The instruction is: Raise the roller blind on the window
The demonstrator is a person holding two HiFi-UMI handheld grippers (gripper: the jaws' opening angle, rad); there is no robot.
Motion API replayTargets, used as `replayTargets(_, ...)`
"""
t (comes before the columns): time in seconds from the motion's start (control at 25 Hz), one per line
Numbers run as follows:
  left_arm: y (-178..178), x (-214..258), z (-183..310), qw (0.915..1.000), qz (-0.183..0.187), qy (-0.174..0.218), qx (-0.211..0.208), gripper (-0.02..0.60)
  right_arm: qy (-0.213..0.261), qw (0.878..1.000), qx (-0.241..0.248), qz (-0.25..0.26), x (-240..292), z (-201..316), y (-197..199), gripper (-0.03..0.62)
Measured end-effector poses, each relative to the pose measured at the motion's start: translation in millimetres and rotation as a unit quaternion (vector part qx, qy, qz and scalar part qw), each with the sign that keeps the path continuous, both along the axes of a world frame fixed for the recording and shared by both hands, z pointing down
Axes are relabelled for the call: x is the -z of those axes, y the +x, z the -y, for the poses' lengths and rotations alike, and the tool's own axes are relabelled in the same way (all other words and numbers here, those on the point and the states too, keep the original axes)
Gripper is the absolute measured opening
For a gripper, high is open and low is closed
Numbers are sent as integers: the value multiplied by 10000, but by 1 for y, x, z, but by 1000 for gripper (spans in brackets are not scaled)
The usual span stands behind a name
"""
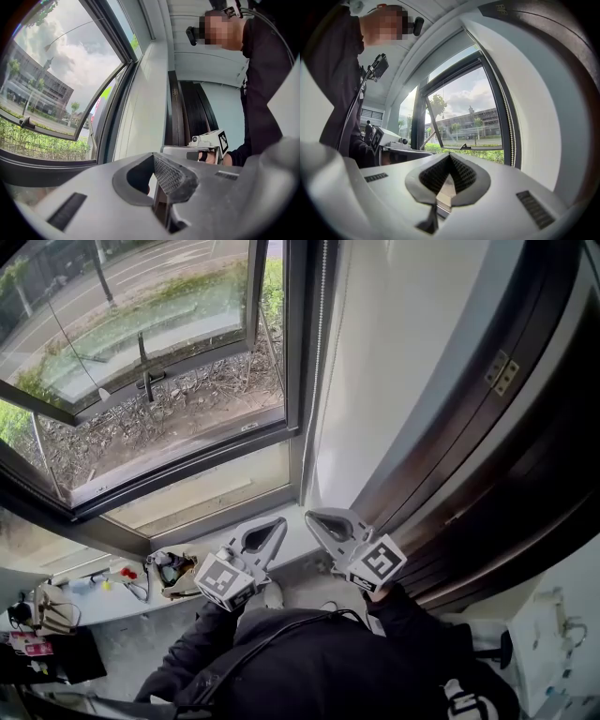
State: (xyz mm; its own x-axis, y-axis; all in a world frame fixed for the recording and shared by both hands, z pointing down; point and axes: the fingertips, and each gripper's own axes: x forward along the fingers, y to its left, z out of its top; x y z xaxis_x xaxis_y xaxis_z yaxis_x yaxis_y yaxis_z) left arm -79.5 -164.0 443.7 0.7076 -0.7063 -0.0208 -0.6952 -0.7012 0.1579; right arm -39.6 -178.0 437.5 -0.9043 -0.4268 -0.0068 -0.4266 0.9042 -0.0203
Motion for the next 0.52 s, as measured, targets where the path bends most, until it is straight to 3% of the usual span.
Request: replayTargets(0.52, 0, -2, 3, 10000, -12, -66, -8, 6, 32, 10000, 13, -61, -2, 5, -1, 5)
